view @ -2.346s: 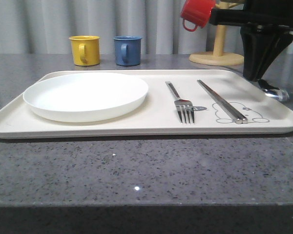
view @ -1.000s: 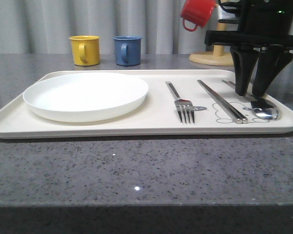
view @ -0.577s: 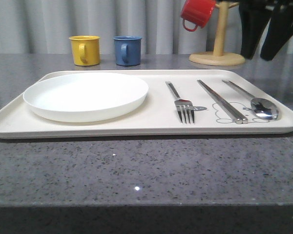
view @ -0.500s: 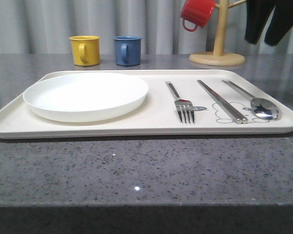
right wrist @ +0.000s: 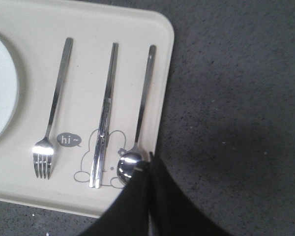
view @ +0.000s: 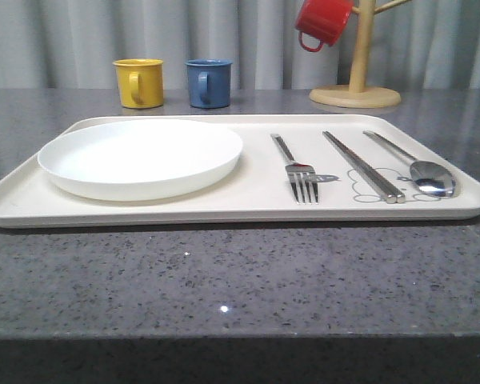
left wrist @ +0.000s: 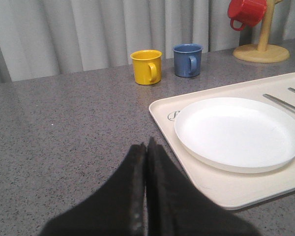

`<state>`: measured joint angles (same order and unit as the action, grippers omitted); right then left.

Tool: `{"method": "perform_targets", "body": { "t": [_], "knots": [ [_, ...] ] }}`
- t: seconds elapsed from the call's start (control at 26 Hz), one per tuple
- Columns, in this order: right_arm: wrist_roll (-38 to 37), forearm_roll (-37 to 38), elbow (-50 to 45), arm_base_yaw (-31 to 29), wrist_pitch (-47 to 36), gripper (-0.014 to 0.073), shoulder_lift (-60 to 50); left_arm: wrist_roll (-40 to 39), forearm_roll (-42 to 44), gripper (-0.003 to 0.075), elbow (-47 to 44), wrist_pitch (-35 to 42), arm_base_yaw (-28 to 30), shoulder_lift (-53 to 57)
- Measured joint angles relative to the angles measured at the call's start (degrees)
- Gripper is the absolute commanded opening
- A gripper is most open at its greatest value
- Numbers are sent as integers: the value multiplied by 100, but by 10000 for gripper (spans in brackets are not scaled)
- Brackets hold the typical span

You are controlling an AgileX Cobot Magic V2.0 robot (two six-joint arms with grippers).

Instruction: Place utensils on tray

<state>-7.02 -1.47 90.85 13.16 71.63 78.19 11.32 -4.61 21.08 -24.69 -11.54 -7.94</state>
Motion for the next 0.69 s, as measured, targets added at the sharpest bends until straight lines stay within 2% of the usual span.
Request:
{"method": "perform_targets", "body": {
  "t": [0.35,0.69],
  "knots": [
    [139,360,-433,0,9,-67,-1074,0,0,-18,0,0,0,0],
    [166,408,-2327,0,-791,-67,-2597,0,0,-18,0,0,0,0]
  ]
}}
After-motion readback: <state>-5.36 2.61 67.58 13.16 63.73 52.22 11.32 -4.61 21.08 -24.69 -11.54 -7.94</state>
